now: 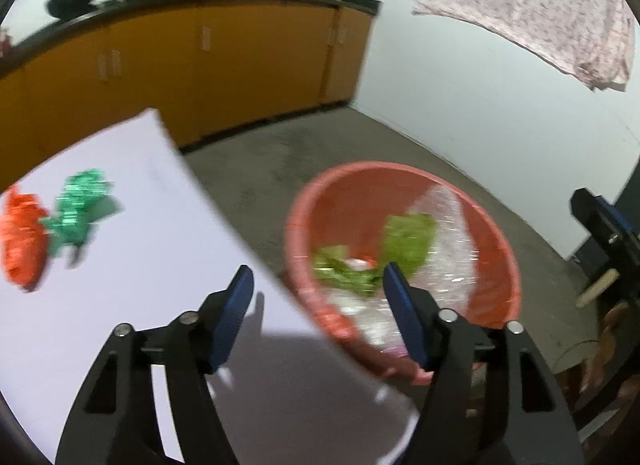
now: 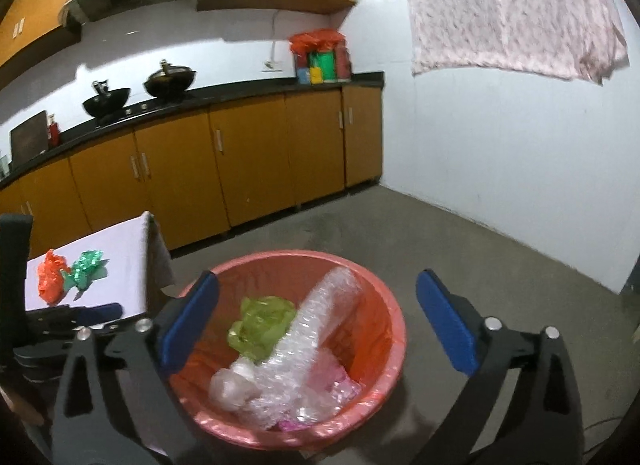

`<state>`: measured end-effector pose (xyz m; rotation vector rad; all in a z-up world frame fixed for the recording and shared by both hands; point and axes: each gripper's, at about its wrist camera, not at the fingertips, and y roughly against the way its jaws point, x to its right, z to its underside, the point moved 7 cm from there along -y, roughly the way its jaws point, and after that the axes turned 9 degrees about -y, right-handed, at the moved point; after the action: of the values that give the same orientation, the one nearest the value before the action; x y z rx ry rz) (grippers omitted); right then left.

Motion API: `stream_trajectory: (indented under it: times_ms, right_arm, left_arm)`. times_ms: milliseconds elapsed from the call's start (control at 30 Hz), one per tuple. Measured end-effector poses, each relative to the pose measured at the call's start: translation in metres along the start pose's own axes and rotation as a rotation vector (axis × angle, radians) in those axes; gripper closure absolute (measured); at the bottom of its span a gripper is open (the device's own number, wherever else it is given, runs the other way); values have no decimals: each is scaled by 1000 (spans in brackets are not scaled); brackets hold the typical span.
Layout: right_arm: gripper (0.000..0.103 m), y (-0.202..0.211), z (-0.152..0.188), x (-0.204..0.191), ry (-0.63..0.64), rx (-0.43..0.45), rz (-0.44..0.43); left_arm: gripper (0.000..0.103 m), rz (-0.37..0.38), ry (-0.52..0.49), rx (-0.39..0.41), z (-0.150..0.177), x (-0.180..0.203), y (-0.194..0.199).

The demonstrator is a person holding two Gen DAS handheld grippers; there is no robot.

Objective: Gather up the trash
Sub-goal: 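Move both tools back to the table and grasp the red bag with the left tool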

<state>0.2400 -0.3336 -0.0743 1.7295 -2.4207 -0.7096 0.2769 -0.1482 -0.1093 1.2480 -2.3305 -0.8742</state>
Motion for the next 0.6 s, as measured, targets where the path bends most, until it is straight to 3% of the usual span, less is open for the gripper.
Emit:
stream_trajectory:
  times_ms: [100,167,400,500,600]
  right_arm:
    - [4,1,0,-22,14,-12,-41]
    - [4,1,2,-40,19,-23,-71]
    - [4,-3,12,-89,27,-73,-148]
    - [4,-8,18,-110,46,-91,-167]
    - [4,-14,23,-129,60,-108,-185]
  left_arm:
    - [32,-98,6,17,7,-30,16]
    - [26,-165,17,30,12,-51,27]
    - [16,-442,134,21,28,-155,49]
    - [11,-512,203,10,28,-197,49]
    - [9,-529,273,-5,27,-232,42]
